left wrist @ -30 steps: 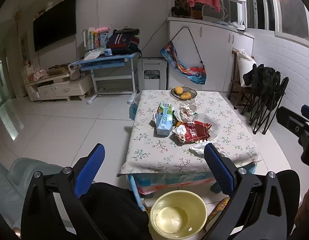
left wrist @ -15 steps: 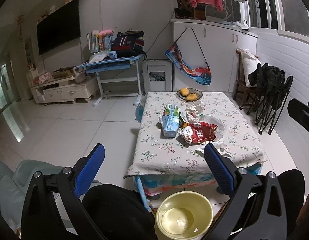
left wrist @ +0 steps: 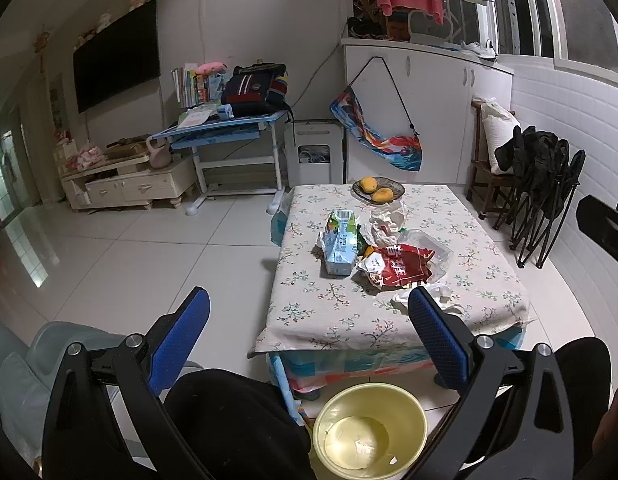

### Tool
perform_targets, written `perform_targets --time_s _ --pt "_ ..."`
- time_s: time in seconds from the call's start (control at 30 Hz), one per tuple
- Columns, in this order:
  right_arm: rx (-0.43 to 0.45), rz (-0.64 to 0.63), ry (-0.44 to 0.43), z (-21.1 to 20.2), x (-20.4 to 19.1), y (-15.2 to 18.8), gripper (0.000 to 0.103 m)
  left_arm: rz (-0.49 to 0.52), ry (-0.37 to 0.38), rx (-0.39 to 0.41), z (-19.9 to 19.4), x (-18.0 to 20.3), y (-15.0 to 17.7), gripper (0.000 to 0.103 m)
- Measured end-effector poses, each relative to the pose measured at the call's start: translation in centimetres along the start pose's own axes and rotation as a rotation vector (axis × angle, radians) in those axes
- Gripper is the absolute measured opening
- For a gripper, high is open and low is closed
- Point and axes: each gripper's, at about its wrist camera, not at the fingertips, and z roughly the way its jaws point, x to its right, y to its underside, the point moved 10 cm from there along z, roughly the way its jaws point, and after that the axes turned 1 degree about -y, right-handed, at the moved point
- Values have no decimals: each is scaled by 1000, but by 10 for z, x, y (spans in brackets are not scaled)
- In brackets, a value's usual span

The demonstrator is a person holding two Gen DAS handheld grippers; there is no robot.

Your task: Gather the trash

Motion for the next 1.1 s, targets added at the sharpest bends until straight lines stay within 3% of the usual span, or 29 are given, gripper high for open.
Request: perform_targets --time_s 1.1 --pt "-12 2 5 0 1 5 96 9 -4 7 -1 2 0 96"
